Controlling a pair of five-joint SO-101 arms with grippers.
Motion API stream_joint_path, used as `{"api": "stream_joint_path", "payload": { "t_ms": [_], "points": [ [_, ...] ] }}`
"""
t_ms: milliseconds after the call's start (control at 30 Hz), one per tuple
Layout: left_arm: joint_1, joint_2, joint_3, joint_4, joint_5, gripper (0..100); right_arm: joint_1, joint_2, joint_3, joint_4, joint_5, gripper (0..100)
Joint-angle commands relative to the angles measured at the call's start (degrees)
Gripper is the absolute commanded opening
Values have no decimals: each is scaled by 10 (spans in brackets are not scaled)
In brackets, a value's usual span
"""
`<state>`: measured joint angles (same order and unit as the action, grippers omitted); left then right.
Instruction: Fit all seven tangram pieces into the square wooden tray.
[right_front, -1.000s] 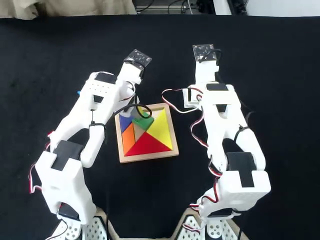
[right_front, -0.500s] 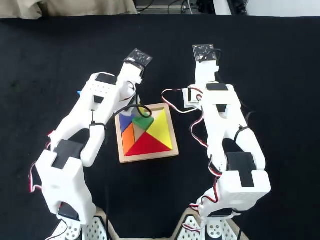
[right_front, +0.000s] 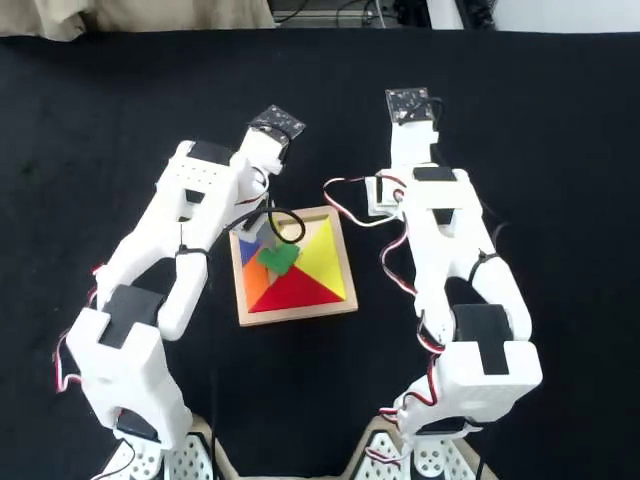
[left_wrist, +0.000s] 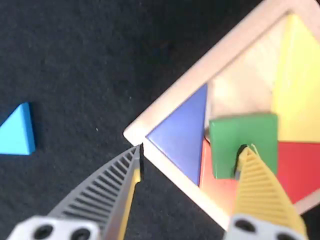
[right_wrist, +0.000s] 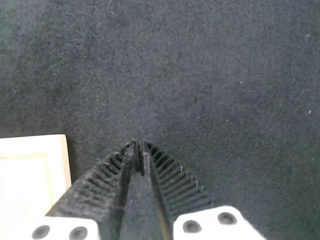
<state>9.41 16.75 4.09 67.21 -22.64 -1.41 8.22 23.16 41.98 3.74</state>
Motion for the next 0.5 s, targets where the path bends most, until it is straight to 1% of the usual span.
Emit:
{"api": "stream_joint_path", "payload": {
  "t_ms": [0, 167, 333, 467],
  "points": [
    [-12, -31, 29, -23, -7, 299, -7, -1, -15, -9, 3, 15],
    [-27, -25, 54, -74, -4, 299, -7, -1, -15, -9, 3, 15],
    [-24, -25, 59, -75, -6, 299, -7, -1, -15, -9, 3, 15],
    [-39, -25, 54, -63, -5, 299, -8, -1, -15, -9, 3, 15]
  ]
}}
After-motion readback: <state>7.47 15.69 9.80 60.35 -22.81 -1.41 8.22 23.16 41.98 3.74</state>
